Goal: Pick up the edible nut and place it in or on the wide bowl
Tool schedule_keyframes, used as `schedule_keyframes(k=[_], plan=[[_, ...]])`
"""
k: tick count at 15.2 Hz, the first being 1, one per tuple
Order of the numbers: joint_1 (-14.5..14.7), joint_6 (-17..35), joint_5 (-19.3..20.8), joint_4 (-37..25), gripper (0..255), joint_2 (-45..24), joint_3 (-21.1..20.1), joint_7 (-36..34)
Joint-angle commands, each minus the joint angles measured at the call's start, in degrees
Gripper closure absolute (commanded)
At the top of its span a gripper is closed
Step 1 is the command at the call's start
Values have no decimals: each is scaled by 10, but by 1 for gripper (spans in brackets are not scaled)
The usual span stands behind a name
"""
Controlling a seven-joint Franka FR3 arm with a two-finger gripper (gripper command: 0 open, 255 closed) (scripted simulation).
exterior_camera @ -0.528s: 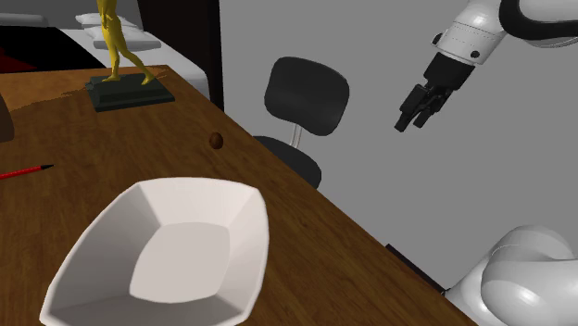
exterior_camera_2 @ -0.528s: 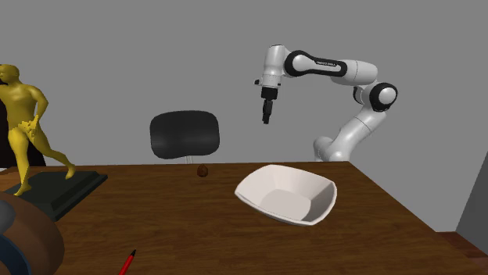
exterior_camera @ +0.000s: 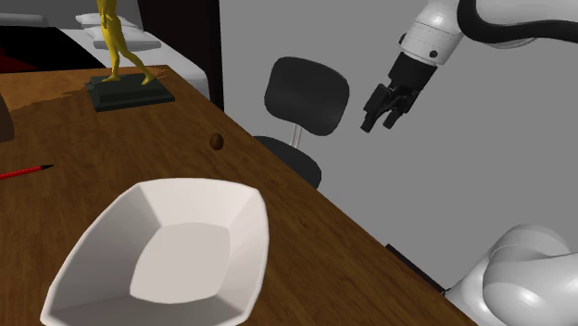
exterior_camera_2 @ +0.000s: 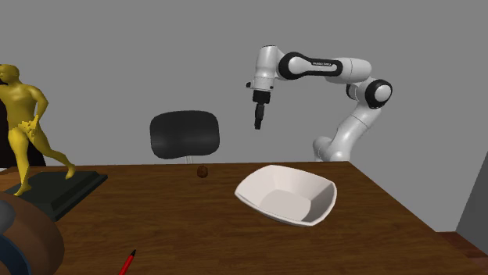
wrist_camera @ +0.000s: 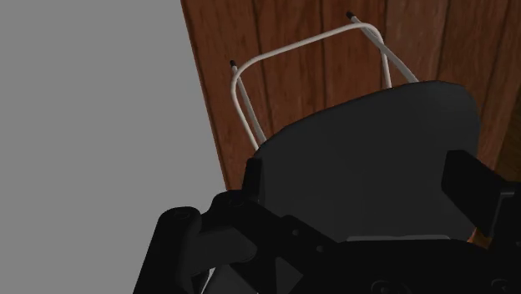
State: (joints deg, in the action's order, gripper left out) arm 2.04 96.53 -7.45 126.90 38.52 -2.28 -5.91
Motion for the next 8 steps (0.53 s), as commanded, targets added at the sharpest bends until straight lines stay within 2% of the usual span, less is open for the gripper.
schedule_keyframes(k=[1,8], plan=[[6,14,-11,-12,0,-22,-20,-23],[22,65,-30,-80,0,-123,-85,-98]])
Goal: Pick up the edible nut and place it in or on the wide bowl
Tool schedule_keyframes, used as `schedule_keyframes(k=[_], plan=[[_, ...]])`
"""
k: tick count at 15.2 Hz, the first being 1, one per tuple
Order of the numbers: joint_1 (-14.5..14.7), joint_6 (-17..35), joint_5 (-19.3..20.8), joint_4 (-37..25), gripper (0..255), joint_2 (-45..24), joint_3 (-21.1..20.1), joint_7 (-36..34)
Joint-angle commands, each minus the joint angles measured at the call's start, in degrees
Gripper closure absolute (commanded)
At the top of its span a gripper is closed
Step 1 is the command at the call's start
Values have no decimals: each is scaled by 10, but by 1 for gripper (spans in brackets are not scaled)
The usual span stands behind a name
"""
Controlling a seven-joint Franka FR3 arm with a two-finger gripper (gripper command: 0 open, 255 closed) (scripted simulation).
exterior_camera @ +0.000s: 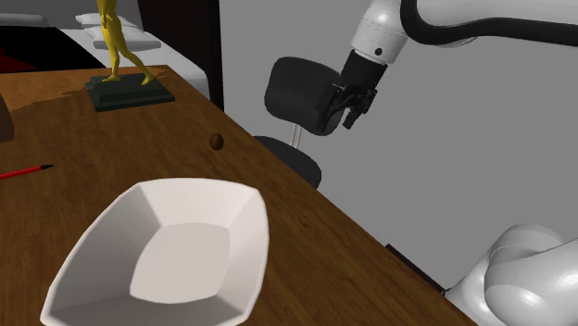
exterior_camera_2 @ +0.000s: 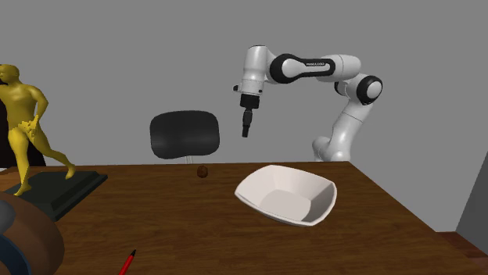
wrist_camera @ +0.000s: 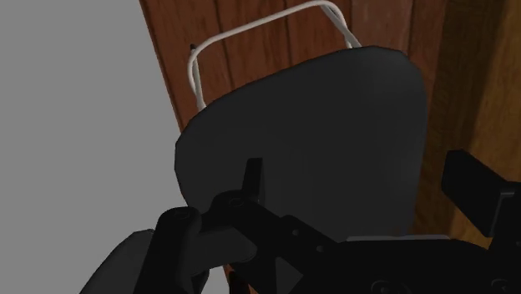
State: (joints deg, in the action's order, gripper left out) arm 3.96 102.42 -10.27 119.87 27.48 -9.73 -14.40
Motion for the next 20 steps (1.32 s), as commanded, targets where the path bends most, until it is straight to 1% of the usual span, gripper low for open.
schedule_keyframes(k=[1,5,9,14,18,19,20], plan=[[4,12,-3,-22,0,-29,-19,-24],[11,34,3,-78,0,-97,-54,-69],[19,48,21,-147,0,-172,-88,-118],[37,51,63,-254,0,-277,-123,-182],[66,38,110,-362,0,-372,-141,-233],[72,35,117,-381,0,-387,-142,-240],[73,42,118,-374,0,-388,-142,-240]])
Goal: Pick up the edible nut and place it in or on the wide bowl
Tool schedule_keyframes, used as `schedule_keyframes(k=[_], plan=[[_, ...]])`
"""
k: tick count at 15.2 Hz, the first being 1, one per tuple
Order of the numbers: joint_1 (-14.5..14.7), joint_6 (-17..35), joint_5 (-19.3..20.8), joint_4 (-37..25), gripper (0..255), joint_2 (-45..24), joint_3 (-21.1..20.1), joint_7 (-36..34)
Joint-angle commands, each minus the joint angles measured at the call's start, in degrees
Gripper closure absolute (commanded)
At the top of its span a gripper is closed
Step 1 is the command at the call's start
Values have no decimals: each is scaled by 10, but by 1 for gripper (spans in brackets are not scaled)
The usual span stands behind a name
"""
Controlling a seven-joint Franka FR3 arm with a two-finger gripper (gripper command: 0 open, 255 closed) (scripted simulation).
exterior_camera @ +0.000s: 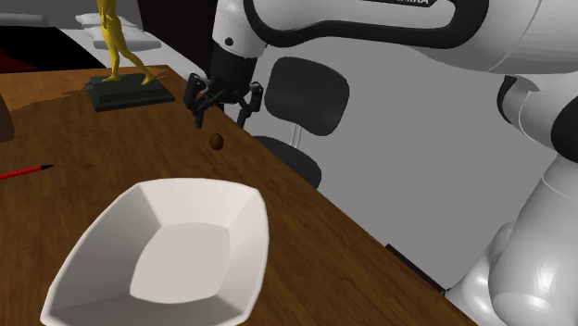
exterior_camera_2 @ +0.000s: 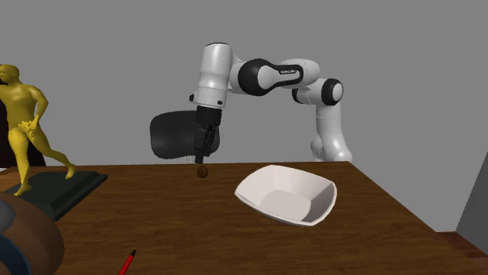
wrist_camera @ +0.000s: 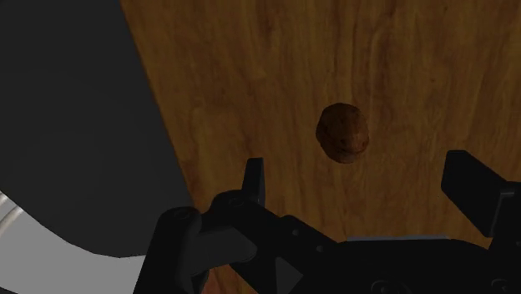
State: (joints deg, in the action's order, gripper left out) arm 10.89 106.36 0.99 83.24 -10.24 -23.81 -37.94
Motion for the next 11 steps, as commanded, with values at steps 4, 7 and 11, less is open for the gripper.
schedule_keyframes(k=[4,7,11], plan=[[5,31,7,16,0,-15,-1,-6],[5,49,9,30,0,-19,0,-7],[5,49,9,30,0,-19,0,-7]])
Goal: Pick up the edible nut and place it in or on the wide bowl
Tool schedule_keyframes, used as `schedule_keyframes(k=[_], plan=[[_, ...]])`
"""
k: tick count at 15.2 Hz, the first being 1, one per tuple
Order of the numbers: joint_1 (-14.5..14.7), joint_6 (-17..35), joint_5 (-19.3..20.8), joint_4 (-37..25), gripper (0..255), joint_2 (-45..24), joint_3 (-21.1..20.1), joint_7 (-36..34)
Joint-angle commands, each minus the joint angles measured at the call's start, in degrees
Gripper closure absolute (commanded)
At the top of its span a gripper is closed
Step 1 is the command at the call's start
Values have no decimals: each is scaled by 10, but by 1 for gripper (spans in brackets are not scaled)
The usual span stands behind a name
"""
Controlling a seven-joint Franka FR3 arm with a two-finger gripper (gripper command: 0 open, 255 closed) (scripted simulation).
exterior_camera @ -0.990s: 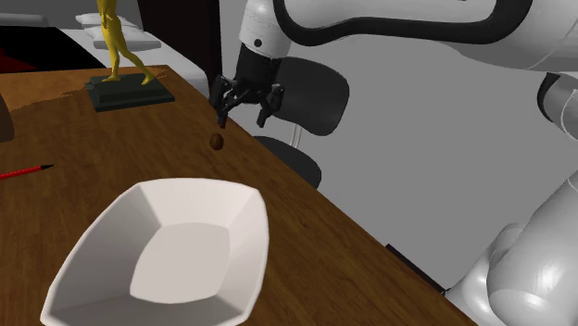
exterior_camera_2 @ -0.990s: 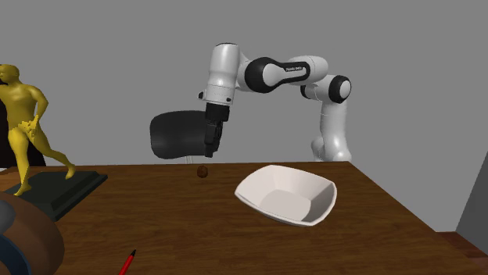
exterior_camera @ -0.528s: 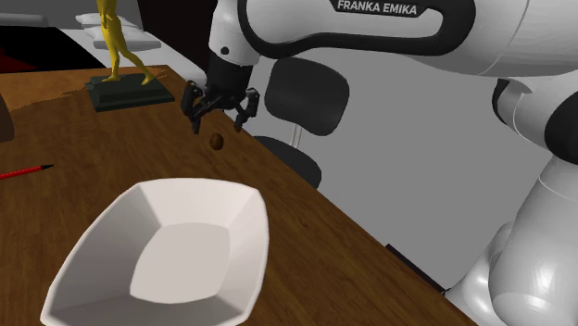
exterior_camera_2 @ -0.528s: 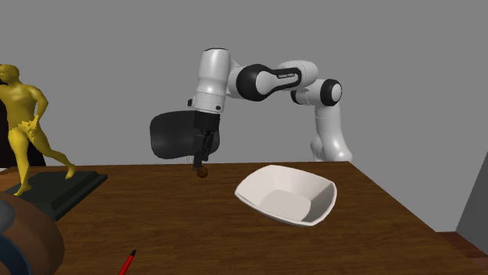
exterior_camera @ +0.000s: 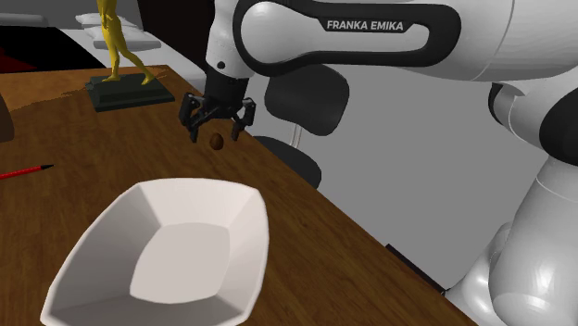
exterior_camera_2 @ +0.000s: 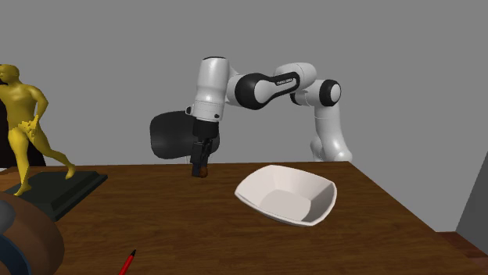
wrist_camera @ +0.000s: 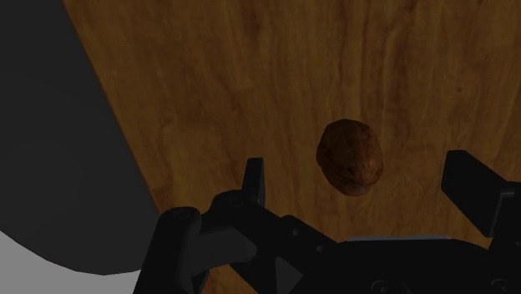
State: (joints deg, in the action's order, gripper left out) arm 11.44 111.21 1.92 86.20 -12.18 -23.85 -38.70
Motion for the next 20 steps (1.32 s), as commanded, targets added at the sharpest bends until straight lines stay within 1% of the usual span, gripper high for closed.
schedule_keyframes(k=[1,3,4,13,20], plan=[[0,0,0,0,0,0,0,0],[0,0,0,0,0,0,0,0],[0,0,0,0,255,0,0,0],[0,0,0,0,255,0,0,0],[5,-58,5,-68,255,-11,-1,-4]])
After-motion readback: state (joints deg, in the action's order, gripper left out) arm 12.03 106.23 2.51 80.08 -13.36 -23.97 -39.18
